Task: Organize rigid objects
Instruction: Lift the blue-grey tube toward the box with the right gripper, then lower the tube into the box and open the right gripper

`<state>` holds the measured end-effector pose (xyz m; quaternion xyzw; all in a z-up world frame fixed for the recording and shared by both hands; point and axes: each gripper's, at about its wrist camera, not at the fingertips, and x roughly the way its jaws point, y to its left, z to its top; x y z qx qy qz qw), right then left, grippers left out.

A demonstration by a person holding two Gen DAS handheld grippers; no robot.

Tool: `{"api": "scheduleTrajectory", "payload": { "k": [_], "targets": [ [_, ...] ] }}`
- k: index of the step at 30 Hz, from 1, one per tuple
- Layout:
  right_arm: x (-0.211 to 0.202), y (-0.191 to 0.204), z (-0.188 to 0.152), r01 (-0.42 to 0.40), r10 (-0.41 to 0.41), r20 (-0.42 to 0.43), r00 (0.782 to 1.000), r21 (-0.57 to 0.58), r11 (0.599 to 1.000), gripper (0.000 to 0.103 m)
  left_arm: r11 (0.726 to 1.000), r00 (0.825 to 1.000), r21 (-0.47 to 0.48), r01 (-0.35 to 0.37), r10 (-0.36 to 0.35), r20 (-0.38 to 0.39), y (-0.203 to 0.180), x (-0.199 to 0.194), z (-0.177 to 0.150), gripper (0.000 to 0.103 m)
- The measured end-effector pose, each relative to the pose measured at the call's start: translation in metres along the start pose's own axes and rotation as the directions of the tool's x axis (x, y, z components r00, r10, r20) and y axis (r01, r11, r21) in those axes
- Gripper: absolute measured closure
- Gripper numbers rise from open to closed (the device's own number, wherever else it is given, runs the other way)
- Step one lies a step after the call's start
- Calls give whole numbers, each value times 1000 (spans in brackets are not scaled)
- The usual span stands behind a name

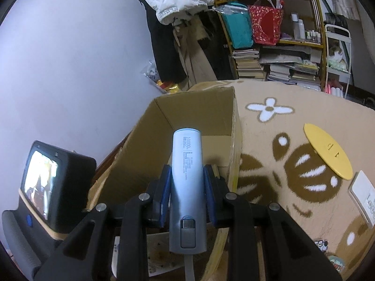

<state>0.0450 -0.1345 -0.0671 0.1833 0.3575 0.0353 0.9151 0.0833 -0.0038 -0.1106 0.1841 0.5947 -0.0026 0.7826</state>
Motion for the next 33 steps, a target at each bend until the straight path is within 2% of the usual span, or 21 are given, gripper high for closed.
{"api": "scheduleTrajectory", "payload": {
  "k": [6, 16, 23, 25, 27, 29, 33],
  "targets": [
    [0, 5, -1, 23, -23, -11, 1000, -44, 999, 74, 1000, 1000, -1, 6, -6, -2, -1, -1, 0, 77],
    [-1, 6, -1, 25, -26, -16, 1000, -54, 998, 74, 1000, 1000, 3, 3, -3, 1, -2, -2, -1, 76],
    [-20, 7, -3, 31, -29, 23, 999, -78, 996, 73, 1000, 1000, -10, 24, -24, -1, 1, -4, -1, 78],
    [-27, 3, -4, 41, -39, 33, 999, -58, 997, 64, 999, 1000, -11, 30, -30, -1, 1, -4, -1, 78],
    [-37, -4, -4, 66, -64, 55, 996, -30, 997, 43, 999, 999, -15, 32, -32, -2, 2, -5, 0, 78],
    [-43, -12, -4, 85, -85, 71, 994, 8, 996, 31, 999, 999, -17, 35, -35, -3, 2, -4, 0, 78],
    [-56, -37, -4, 122, -129, 77, 989, 99, 988, 26, 999, 999, -14, 32, -32, -1, 4, -4, 0, 77]
  ]
}}
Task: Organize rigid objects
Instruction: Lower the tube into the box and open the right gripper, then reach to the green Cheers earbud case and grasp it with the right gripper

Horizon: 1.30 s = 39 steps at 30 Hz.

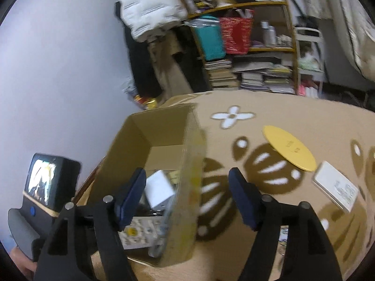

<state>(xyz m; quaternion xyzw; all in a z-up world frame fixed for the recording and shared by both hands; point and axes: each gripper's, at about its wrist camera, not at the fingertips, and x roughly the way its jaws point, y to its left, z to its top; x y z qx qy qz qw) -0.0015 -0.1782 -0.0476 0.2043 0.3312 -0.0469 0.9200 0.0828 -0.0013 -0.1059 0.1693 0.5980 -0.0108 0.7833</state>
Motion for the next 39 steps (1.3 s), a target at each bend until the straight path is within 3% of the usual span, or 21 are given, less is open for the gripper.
{"api": "scheduleTrajectory", "payload": {
  "k": [4, 9, 13, 22, 25, 32, 39],
  "targets": [
    [-8, -23, -2, 110, -110, 8, 994, 51, 993, 12, 1000, 1000, 0, -1, 1, -1, 0, 0, 0, 77],
    [-8, -50, -9, 185, -182, -36, 983, 119, 975, 12, 1000, 1000, 0, 0, 0, -2, 0, 0, 0, 77],
    [-4, -73, -22, 283, -269, -103, 958, 156, 946, 12, 1000, 1000, -1, 0, 0, -2, 1, 0, 0, 77],
    [3, -96, -53, 373, -326, -224, 919, 221, 901, 12, 1000, 1000, 1, -1, 1, -2, 1, 2, 0, 76],
    [5, -97, -62, 369, -309, -256, 916, 237, 899, 12, 1000, 1000, 0, -1, 1, -3, 1, 2, 0, 76],
    [7, -88, -69, 422, -368, -275, 888, 171, 890, 12, 1000, 1000, -3, 0, 0, -3, 2, 1, 0, 76],
    [3, -99, -70, 470, -407, -285, 868, 202, 859, 12, 1000, 1000, -3, 0, 0, -3, 2, 1, 0, 76]
  ]
}}
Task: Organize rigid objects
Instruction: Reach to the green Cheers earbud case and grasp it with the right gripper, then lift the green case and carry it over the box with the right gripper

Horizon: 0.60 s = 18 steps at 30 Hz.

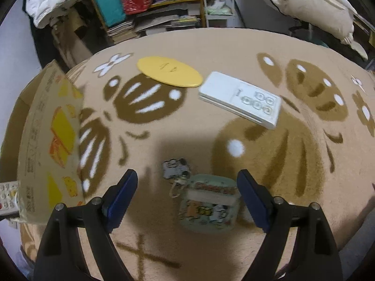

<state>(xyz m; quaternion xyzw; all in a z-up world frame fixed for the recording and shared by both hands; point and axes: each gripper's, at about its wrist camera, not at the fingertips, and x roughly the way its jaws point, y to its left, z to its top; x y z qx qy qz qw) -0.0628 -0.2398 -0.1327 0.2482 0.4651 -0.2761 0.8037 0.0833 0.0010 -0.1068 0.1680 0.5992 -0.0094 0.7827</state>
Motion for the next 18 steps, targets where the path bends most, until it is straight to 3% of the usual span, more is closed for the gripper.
{"api": "scheduleTrajectory", "payload": {
  "k": [5, 11, 16, 17, 18],
  "targets": [
    [5, -5, 0, 6, -5, -28, 1000, 23, 1000, 14, 1000, 1000, 1, 0, 0, 0, 1, 0, 0, 75],
    [8, -5, -3, 40, -39, -38, 999, 19, 999, 27, 1000, 1000, 2, -1, 1, 0, 0, 0, 0, 75],
    [18, -9, -6, 33, -28, -88, 996, 48, 998, 27, 1000, 1000, 2, -1, 1, 0, 0, 0, 0, 75],
    [19, -11, -5, 29, -24, -91, 996, 53, 998, 29, 1000, 1000, 2, -1, 1, 0, 0, 0, 0, 75],
    [18, -12, -6, 35, -30, -87, 996, 58, 998, 39, 1000, 1000, 2, -1, 1, 0, 0, 0, 0, 75]
  ]
}}
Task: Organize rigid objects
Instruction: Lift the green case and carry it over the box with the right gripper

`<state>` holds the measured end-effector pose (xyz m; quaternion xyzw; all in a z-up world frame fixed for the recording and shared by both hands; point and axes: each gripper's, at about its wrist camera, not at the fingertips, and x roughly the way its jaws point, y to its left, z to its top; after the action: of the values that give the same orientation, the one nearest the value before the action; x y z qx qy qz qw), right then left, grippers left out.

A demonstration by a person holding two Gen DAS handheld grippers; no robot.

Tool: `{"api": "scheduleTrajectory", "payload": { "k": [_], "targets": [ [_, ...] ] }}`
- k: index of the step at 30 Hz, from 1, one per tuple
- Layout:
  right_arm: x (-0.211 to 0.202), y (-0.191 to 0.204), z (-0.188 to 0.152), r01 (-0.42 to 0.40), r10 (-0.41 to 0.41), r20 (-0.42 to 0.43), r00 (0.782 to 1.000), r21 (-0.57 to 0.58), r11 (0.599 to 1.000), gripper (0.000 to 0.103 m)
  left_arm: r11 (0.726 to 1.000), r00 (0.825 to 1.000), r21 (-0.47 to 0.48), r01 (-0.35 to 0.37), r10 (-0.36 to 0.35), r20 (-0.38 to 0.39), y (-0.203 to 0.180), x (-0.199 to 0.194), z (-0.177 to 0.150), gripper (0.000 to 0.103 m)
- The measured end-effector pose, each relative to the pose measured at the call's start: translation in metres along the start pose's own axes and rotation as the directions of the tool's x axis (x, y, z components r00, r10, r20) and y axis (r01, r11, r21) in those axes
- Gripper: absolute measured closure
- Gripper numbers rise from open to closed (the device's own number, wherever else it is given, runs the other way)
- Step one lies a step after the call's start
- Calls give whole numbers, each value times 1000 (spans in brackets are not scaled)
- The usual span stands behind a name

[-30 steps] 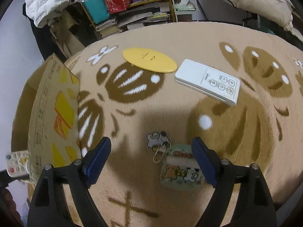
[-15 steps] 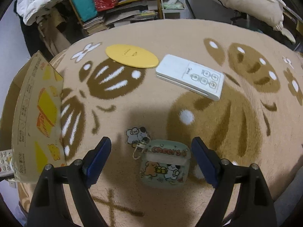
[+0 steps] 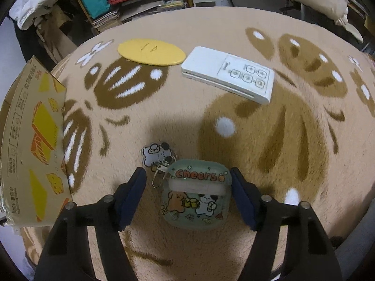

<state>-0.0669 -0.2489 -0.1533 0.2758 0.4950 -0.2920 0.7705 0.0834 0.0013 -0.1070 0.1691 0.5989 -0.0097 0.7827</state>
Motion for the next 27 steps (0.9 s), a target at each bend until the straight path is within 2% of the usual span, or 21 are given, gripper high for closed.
{"api": "scheduleTrajectory", "payload": {
  "k": [6, 12, 16, 18, 23, 27],
  "targets": [
    [-4, 0, 0, -13, 12, 21, 1000, 12, 1000, 40, 1000, 1000, 1, 0, 0, 0, 0, 0, 0, 75],
    [-16, 12, 3, -102, 103, 88, 991, -20, 995, 40, 1000, 1000, 1, -1, 1, 0, 0, 0, 0, 75],
    [-32, 27, 4, -163, 173, 154, 973, -76, 984, 40, 1000, 1000, 2, -1, 1, 1, 0, 0, 0, 75],
    [-40, 36, 1, -165, 183, 182, 966, -110, 980, 40, 1000, 1000, 2, -1, 1, 0, 0, 0, 0, 75],
    [-57, 62, -3, -200, 239, 210, 948, -191, 961, 40, 1000, 1000, 2, -2, 2, 0, 0, 0, 0, 75],
    [-77, 77, -1, -232, 291, 251, 923, -240, 943, 40, 1000, 1000, 5, -4, 4, 1, 0, 0, -1, 75]
  ]
}}
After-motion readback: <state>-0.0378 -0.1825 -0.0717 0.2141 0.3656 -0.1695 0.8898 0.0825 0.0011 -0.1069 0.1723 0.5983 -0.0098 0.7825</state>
